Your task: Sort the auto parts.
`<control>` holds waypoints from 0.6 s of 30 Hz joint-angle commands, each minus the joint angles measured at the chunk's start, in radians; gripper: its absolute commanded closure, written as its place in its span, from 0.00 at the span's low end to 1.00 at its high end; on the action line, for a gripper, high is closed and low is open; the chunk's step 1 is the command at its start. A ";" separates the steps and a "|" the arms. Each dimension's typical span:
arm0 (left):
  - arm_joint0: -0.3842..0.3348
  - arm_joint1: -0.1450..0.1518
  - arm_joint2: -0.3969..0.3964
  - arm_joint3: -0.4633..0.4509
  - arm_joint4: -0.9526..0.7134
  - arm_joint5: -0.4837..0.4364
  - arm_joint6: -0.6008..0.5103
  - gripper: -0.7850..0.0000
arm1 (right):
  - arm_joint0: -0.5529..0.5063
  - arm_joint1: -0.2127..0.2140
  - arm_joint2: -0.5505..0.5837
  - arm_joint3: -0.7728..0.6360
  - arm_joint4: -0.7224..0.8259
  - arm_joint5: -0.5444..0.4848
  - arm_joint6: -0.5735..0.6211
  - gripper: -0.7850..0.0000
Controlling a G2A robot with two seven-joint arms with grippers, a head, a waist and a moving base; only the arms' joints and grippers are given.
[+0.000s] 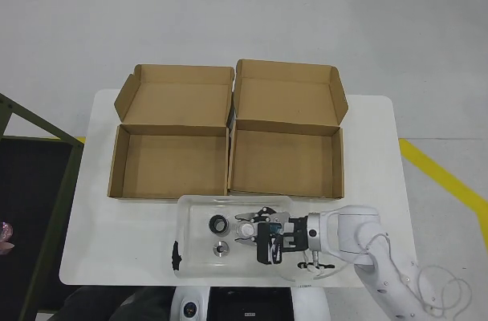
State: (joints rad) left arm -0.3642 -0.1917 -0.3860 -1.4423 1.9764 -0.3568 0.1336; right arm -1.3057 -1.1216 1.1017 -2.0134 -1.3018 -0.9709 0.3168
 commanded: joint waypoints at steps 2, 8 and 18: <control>0.000 0.000 0.000 0.000 0.000 0.000 0.000 0.00 | 0.005 0.002 0.009 -0.009 -0.003 0.007 -0.029 1.00; 0.000 0.000 0.000 0.000 0.000 0.000 0.000 0.00 | 0.021 0.006 0.039 -0.021 0.004 0.029 -0.081 1.00; 0.000 0.000 0.000 0.000 0.000 0.000 0.000 0.00 | 0.068 0.006 0.041 -0.008 0.029 0.065 -0.122 1.00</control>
State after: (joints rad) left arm -0.3642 -0.1917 -0.3860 -1.4423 1.9764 -0.3568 0.1336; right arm -1.2423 -1.1154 1.1431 -2.0243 -1.2759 -0.9096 0.2002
